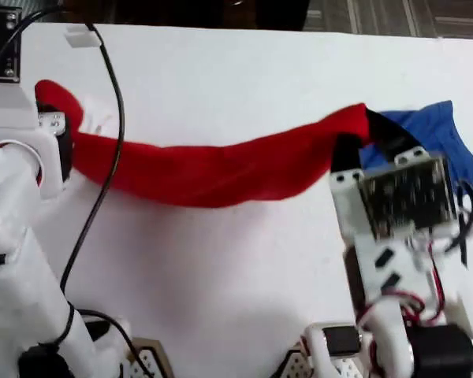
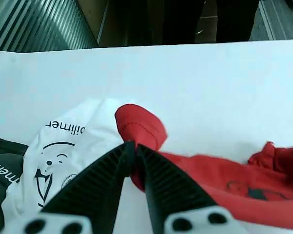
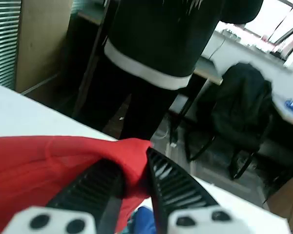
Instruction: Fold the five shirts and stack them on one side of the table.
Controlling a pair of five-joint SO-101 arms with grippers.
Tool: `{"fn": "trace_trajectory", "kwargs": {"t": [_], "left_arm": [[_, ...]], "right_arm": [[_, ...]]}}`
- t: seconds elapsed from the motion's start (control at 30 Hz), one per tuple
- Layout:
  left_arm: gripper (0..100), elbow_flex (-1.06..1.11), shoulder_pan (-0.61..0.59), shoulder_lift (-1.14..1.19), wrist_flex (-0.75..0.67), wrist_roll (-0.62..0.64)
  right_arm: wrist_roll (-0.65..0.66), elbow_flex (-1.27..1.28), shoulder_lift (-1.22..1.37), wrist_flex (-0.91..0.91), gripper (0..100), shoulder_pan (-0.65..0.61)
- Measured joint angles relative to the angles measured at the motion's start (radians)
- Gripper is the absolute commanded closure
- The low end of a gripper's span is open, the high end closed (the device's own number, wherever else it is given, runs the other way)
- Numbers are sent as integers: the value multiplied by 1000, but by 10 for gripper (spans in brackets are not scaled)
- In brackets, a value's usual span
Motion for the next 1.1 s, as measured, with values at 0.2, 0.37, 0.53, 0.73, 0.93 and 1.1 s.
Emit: {"fn": "trace_trajectory", "kwargs": {"t": [0.2, 0.37, 0.53, 0.73, 0.93, 1.1], "left_arm": [[973, 8, 0, -3, -2, 58], [973, 158, -14, -12, -63, 64], [973, 210, -80, -12, -97, 64], [973, 210, -89, -35, -84, 64], [973, 209, -89, -83, -84, 61], [973, 278, -89, -83, -97, 61]], "right_arm": [[69, 0, -37, -61, 980, 64], [74, -31, -35, -135, 980, 120], [72, -127, -43, -147, 980, 137], [72, -210, -48, -81, 979, 141], [15, -175, -48, -3, 978, 133], [-161, 25, -38, 107, 941, 2]]}}
